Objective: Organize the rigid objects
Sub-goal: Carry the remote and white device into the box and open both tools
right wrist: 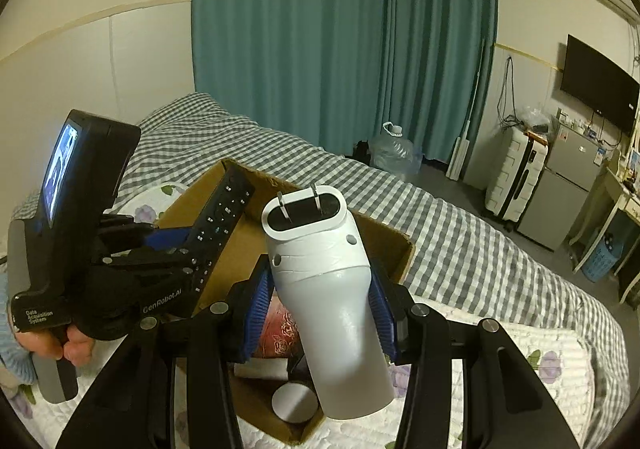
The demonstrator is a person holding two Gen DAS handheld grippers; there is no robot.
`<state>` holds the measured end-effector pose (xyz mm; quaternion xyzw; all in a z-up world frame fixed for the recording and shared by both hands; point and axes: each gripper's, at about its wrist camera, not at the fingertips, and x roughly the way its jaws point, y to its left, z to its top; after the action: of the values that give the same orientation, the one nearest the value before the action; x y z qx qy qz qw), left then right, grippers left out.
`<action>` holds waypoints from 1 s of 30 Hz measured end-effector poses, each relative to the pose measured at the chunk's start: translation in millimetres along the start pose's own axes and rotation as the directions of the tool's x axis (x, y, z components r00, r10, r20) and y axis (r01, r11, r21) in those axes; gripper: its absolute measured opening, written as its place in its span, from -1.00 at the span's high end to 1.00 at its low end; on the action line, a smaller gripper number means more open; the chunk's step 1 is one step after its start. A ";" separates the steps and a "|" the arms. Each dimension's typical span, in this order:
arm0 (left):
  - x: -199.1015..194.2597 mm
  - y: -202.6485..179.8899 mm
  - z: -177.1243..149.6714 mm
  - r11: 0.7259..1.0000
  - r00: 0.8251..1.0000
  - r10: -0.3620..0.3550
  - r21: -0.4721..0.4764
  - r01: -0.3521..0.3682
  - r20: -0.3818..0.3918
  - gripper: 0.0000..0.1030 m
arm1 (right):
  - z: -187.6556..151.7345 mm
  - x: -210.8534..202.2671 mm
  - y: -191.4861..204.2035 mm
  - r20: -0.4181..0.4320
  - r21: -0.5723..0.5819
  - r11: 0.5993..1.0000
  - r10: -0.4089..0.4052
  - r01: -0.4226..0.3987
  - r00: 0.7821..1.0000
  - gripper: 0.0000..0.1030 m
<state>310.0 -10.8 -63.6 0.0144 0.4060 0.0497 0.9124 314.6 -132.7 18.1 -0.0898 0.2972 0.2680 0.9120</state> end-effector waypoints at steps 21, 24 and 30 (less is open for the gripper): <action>-26.8 23.7 -1.2 1.000 0.989 0.007 -0.014 -0.005 0.149 -0.08 | -6.3 71.2 6.0 -0.067 0.090 0.995 0.038 -0.032 0.997 -0.11; -31.3 23.1 -2.5 1.000 0.984 0.023 -0.015 -0.021 0.177 -0.09 | -6.8 68.1 5.8 -0.056 0.082 0.996 0.025 -0.021 0.998 -0.20; -60.5 25.0 -0.7 0.999 0.972 0.026 -0.051 -0.015 0.233 -0.16 | 5.7 40.9 -3.2 -0.025 0.101 0.995 -0.019 0.021 1.000 -0.20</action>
<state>267.2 7.8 -17.6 0.0021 0.2944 0.0669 0.9533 346.9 -115.7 -1.4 -0.0498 0.3202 0.2423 0.9145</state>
